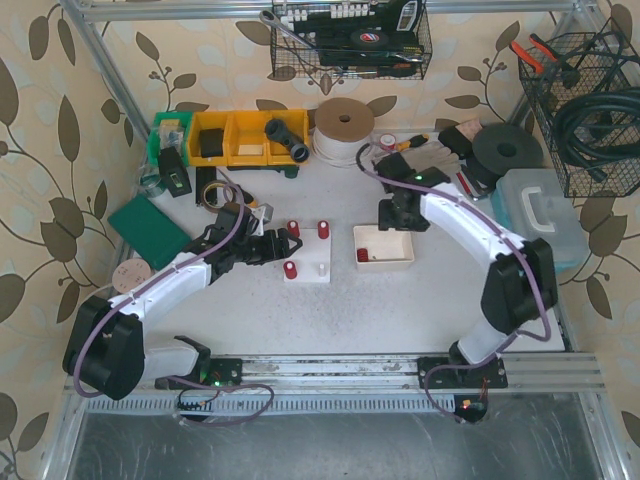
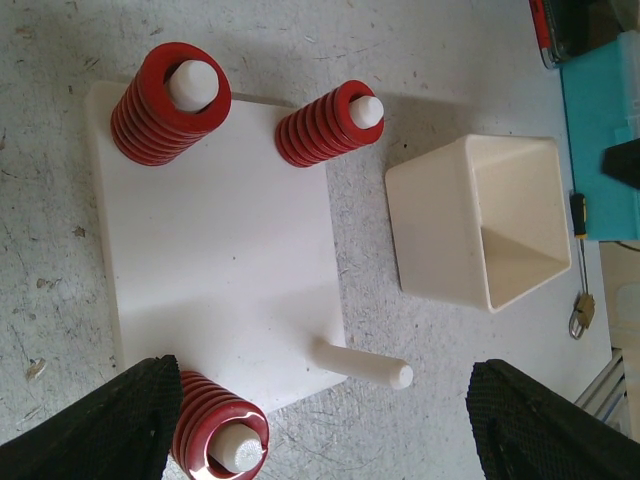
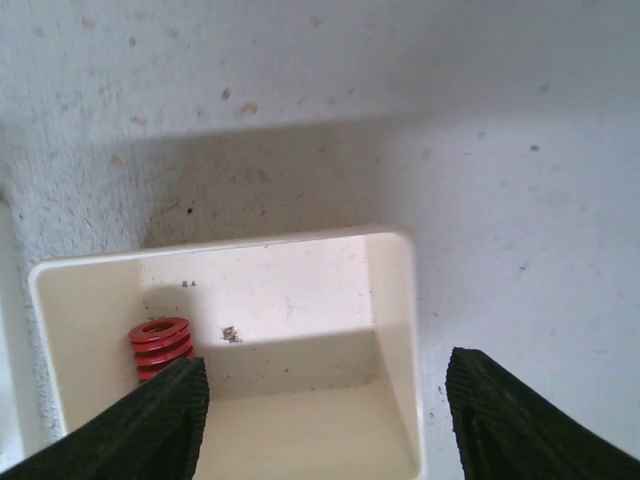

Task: Install the large spring

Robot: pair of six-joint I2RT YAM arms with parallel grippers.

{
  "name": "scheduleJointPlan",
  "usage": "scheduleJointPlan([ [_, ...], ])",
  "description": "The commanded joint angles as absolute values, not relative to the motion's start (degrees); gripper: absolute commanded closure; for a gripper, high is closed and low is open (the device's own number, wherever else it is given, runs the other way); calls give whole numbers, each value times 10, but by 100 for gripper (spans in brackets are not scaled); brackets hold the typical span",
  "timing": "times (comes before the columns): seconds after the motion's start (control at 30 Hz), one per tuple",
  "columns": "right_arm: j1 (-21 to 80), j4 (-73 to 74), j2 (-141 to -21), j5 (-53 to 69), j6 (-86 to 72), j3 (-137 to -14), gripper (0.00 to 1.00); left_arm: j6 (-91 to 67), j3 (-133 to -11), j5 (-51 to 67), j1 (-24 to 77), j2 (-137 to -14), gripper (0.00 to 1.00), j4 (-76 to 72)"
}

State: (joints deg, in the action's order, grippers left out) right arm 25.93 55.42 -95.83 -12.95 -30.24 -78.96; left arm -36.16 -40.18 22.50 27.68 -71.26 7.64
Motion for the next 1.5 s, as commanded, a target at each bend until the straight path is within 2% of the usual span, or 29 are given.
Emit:
scheduleJointPlan([
  [0.0,232,581,-898,-123,-320,-753,33,-366,-421,226,269,-708,19,72],
  [0.17,201,530,-882,-72,-345,-670,37,-366,-418,226,269,-704,19,71],
  [0.3,200,505,-893,-64,-347,-648,40,-365,-417,226,269,-701,19,72],
  [0.4,200,502,-915,-66,-334,-650,47,-365,-417,226,269,-701,19,72],
  [0.5,200,505,-936,-83,-308,-653,61,-366,-415,224,269,-698,19,72],
  [0.67,199,521,-970,-107,-226,-678,100,-366,-414,223,269,-696,19,72],
  [0.97,199,535,-1015,-181,-75,-721,100,-366,-418,226,269,-702,19,72],
  [1.17,187,527,-1043,-183,-65,-728,100,-365,-417,226,269,-698,19,73],
  [1.2,182,528,-1041,-179,-73,-730,97,-365,-416,225,269,-697,19,73],
  [1.27,178,533,-1030,-175,-86,-739,68,-364,-416,225,269,-697,19,74],
  [1.33,177,541,-1014,-173,-99,-752,53,-365,-417,226,269,-698,19,73],
  [1.47,177,557,-980,-162,-116,-786,49,-364,-418,227,269,-701,19,75],
])
